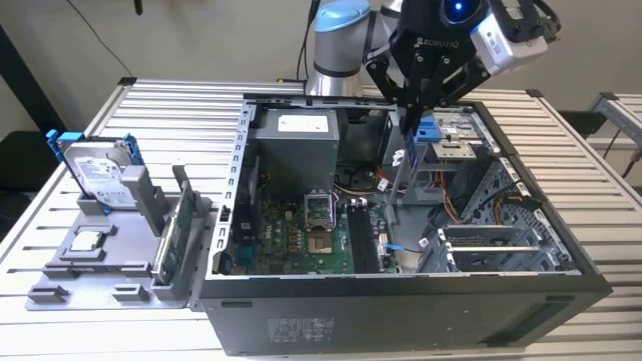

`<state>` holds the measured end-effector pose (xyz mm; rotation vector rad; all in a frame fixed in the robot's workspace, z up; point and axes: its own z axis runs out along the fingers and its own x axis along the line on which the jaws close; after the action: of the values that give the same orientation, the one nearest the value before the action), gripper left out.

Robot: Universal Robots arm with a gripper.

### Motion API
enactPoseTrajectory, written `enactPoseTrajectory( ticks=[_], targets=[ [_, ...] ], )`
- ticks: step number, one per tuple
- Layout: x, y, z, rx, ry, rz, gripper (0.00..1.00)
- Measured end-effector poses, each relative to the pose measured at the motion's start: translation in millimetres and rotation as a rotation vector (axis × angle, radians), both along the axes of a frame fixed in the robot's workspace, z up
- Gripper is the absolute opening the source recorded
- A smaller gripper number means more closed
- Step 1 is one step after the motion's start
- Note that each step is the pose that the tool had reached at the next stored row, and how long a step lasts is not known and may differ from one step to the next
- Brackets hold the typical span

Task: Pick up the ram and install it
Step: 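Insert the ram into the slot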

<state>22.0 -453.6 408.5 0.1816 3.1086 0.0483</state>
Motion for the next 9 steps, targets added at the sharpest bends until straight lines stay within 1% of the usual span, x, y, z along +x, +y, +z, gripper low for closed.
enactPoseTrajectory(
  ticks=[9],
  targets=[
    [0.8, -0.1, -8.0, 0.0001, 0.0, 0.0, 0.14]
  ],
)
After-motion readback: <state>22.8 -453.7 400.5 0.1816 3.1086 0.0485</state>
